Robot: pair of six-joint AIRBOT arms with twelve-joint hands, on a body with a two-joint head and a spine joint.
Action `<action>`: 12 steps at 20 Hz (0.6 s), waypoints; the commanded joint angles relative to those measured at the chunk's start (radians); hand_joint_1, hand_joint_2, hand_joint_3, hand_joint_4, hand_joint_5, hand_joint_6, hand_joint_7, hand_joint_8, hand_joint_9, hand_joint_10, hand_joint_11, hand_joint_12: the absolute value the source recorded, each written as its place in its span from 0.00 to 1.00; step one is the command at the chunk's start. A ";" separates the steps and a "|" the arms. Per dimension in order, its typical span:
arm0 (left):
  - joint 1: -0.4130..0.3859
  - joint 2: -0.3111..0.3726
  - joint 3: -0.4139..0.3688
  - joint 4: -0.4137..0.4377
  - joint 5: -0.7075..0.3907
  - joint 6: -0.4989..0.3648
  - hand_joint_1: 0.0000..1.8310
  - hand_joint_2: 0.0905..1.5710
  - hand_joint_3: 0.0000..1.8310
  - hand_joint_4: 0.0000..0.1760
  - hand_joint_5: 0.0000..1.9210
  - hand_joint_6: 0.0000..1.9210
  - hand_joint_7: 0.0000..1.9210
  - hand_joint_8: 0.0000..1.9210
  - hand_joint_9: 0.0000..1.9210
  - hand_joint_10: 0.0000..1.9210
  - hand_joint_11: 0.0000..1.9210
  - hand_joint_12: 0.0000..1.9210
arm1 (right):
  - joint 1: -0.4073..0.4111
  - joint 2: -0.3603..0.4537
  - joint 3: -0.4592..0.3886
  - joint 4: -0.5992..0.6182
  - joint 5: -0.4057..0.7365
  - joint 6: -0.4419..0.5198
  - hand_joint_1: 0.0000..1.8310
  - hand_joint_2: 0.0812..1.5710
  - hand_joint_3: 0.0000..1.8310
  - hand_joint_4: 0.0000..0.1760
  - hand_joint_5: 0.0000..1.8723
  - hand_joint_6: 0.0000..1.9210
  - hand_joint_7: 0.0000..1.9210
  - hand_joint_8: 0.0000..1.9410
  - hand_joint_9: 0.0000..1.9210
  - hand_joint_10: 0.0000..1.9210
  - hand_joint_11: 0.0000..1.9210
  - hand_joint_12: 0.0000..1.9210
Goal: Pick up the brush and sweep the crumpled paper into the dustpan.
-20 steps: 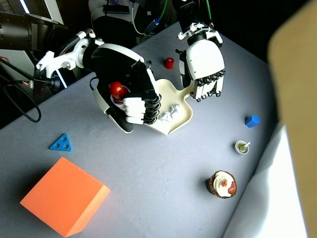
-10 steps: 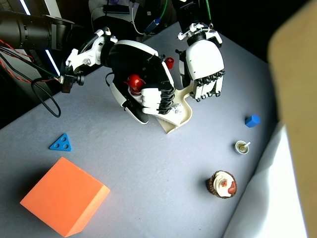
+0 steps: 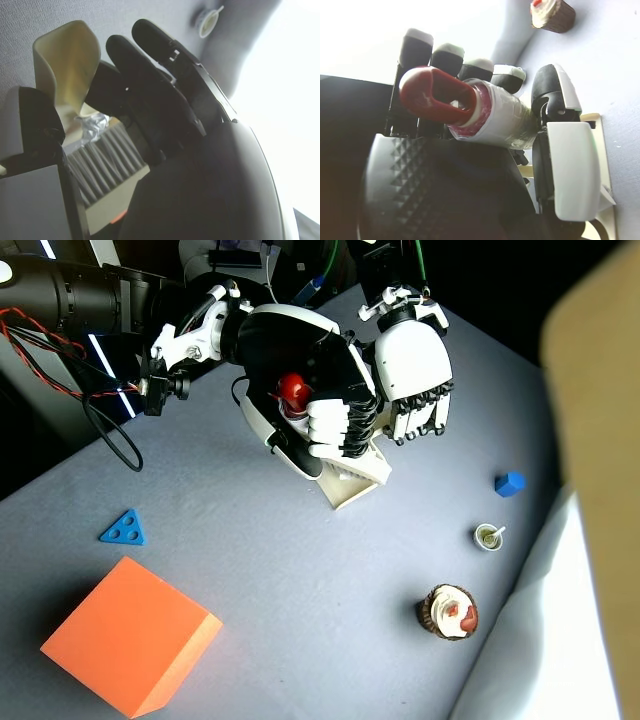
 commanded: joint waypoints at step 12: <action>-0.004 0.010 -0.004 0.035 0.059 -0.002 0.69 0.66 0.00 0.00 0.57 0.49 0.56 0.35 0.56 0.00 0.35 0.43 | 0.037 -0.032 0.023 -0.124 -0.057 -0.014 0.34 0.92 0.00 0.00 0.46 1.00 0.47 1.00 0.43 1.00 0.43 1.00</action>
